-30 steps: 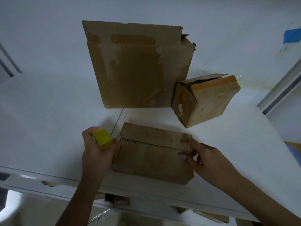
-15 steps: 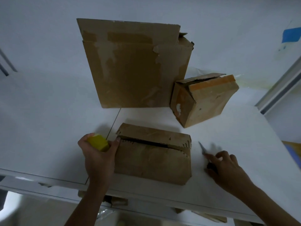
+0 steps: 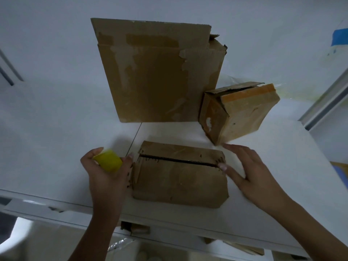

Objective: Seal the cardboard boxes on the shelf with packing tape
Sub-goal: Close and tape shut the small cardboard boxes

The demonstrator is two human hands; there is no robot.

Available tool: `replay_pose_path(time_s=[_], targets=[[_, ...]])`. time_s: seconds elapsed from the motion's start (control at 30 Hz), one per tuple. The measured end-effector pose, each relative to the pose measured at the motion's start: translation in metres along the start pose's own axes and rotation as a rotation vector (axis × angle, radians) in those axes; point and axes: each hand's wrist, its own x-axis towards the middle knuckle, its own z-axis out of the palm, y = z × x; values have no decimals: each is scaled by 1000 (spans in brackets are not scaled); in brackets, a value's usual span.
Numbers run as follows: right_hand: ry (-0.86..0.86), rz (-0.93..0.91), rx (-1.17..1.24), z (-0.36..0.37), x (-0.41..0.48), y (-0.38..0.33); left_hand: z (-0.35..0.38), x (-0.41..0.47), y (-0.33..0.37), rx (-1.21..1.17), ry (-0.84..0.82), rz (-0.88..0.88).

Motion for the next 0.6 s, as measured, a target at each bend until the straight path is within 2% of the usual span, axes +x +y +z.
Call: replay_pose_path(time_s=[0.1, 0.2, 0.27, 0.4, 0.6], targets=[[-79, -164, -17, 11, 1, -3, -2, -2, 6, -4, -1, 11], [-242, -187, -131, 27, -5, 5, -5, -3, 7, -12, 18, 38], [-229, -212, -178, 36, -10, 9, -9, -4, 10, -26, 34, 50], [-190, -221, -112, 39, -11, 13, -17, -3, 22, 54, 19, 82], [-211, -228, -154, 40, -12, 14, -25, -10, 50, 113, 33, 268]])
